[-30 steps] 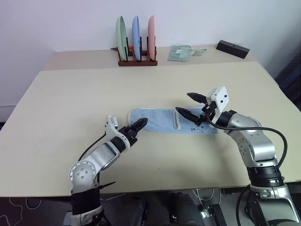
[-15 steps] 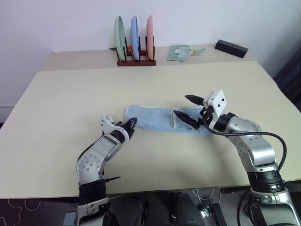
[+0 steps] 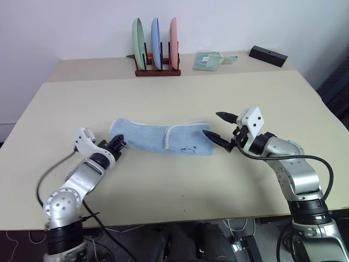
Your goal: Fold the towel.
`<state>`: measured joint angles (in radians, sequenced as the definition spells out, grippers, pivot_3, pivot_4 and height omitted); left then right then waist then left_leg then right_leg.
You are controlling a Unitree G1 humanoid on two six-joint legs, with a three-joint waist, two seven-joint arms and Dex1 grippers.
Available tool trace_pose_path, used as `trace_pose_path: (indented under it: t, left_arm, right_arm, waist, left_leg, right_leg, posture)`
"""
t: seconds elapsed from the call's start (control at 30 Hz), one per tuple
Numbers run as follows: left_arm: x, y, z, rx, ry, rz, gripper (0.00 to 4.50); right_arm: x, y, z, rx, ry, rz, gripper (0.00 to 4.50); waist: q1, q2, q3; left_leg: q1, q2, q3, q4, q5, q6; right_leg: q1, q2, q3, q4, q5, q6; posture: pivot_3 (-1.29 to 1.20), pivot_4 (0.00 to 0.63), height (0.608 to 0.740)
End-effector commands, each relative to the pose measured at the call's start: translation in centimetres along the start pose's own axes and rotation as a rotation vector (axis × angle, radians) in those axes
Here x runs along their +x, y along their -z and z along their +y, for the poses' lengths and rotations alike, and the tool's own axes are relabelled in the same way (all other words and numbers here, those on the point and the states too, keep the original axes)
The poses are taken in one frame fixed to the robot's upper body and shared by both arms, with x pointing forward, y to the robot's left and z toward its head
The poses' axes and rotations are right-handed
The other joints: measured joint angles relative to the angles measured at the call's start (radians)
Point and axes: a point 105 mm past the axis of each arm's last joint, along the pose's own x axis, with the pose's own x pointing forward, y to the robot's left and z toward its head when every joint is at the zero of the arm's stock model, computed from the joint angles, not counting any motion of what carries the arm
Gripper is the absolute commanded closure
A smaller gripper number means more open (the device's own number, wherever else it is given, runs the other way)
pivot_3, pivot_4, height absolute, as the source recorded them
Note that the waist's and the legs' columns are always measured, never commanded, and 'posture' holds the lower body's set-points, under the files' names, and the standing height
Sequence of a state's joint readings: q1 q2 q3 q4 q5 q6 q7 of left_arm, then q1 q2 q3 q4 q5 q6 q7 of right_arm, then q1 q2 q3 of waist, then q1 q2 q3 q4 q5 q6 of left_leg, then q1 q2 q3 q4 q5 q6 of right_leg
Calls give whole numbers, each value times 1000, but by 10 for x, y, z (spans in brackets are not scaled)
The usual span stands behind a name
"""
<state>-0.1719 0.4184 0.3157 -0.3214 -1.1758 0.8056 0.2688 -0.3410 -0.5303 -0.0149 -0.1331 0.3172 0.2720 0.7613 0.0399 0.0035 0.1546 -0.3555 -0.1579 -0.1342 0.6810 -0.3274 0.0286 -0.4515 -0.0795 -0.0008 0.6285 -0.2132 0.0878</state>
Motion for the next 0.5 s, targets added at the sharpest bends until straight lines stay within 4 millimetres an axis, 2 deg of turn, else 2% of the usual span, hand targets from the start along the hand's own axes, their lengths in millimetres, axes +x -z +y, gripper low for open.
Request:
trace_pose_path:
  t: [0.03, 0.17, 0.33, 0.5]
  left_arm:
    - [2, 0, -12, 203, 57, 52, 4438]
    - [3, 15, -19, 220, 146, 114, 4438]
    - [-9, 36, -11, 297, 202, 241, 4438]
    - [-20, 43, 20, 391, 143, 309, 4438]
  right_arm:
    - [5, -8, 2, -33, -14, -39, 611]
    - [9, -9, 0, -43, -1, -53, 611]
    - [12, -5, 3, -45, 2, -62, 611]
    - [16, -6, 2, -45, 0, -70, 611]
  waist:
    - [2, 0, 0]
    - [0, 0, 0]
    - [-5, 1, 0]
    - [-1, 1, 0]
  left_leg:
    - [0, 0, 0, 0, 0, 0]
    - [0, 0, 0, 0, 0, 0]
    - [0, 0, 0, -2, 0, 0]
    - [-1, 0, 0, -2, 0, 0]
  right_leg:
    - [0, 0, 0, 0, 0, 0]
    - [0, 0, 0, 0, 0, 0]
    - [-2, 0, 0, 0, 0, 0]
    - [-2, 0, 0, 0, 0, 0]
  posture:
    - [0, 150, 740]
    - [0, 150, 740]
    - [0, 150, 740]
    - [0, 150, 740]
